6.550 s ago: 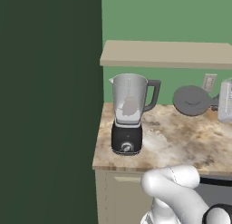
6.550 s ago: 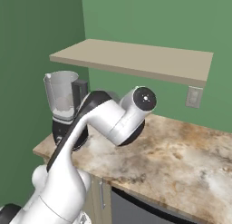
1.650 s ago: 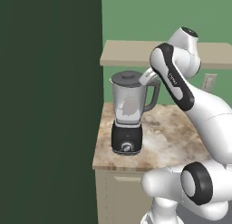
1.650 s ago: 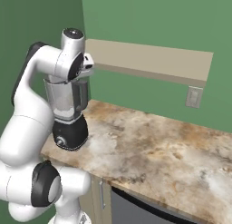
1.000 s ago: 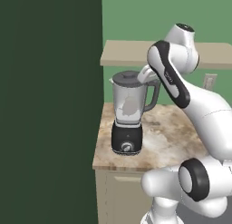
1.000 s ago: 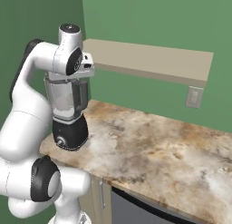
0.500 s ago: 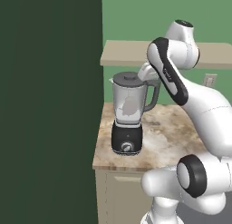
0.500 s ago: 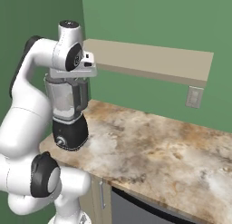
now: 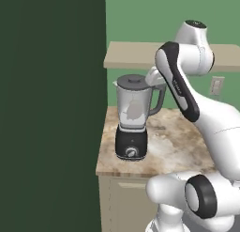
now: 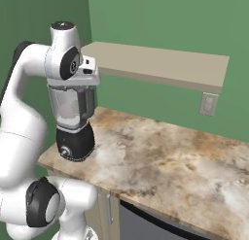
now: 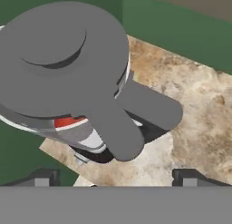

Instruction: Grab the onion and lemon from the fridge, place them in the blender, close the lid, and turn on the blender to create a marinade.

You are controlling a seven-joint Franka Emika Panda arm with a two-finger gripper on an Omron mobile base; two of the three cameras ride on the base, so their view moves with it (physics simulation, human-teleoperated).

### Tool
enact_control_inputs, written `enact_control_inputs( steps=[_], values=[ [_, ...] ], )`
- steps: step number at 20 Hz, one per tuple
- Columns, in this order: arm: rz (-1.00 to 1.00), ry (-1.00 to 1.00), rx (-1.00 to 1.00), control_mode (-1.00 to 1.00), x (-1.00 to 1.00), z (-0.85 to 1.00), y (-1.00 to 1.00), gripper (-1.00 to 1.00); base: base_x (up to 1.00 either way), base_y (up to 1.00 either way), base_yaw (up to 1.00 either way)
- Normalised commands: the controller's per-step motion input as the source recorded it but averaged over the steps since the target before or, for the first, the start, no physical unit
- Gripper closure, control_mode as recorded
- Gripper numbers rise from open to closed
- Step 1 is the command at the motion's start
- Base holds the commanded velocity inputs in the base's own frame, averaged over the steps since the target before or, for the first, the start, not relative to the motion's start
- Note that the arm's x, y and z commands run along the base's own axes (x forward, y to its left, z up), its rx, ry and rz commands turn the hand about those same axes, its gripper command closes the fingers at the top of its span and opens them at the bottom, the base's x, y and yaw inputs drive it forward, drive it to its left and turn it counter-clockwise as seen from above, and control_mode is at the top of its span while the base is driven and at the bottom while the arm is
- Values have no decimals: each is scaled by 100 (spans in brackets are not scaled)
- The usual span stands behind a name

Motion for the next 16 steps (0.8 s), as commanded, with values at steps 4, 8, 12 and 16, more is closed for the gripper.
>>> enact_control_inputs(
  steps=[4,8,12,16],
  values=[
    [-10,-19,0,-100,-62,0,-13,-100,0,0,0],
    [-6,-20,-1,-100,-57,0,-10,-100,0,0,0],
    [-2,-17,-3,-100,-35,-5,-5,-100,0,0,0],
    [0,-8,-4,-100,-13,-12,0,-100,0,0,0]
  ],
)
